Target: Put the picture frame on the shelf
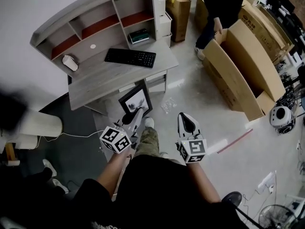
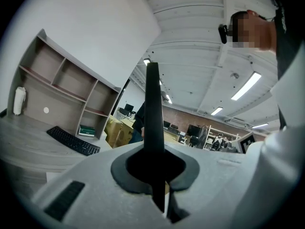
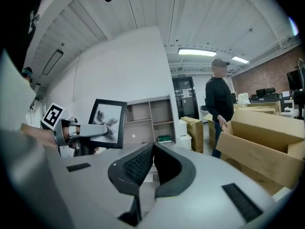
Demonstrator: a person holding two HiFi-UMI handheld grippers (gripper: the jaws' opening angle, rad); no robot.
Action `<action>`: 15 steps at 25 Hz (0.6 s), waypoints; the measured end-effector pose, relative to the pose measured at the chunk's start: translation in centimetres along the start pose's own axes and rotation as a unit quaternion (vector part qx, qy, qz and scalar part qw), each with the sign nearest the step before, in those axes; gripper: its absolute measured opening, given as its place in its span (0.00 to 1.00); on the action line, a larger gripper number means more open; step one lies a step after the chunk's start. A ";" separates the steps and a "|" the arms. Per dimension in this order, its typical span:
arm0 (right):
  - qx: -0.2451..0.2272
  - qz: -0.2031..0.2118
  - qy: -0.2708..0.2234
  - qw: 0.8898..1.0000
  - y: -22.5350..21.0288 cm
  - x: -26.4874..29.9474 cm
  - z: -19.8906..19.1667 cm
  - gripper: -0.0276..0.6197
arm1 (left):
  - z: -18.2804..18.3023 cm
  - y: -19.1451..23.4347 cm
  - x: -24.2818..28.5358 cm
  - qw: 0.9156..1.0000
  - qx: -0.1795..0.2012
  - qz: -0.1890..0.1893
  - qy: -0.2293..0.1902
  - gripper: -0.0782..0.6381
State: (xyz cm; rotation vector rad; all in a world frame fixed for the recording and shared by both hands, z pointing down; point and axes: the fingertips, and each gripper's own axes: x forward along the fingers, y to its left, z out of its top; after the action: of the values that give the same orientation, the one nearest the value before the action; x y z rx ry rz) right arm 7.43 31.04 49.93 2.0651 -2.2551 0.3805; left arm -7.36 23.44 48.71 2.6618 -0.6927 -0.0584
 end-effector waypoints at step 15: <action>-0.026 0.008 0.034 0.999 -2.0 21.3 5.5 0.06 | 7.6 16.8 10.5 0.999 -0.030 -0.013 -0.012 0.14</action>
State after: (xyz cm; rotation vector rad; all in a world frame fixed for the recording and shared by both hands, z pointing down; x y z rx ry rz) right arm 7.95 8.99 49.38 1.9802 -2.2201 0.3827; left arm -6.89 2.21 48.68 2.6177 -0.6537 -0.1164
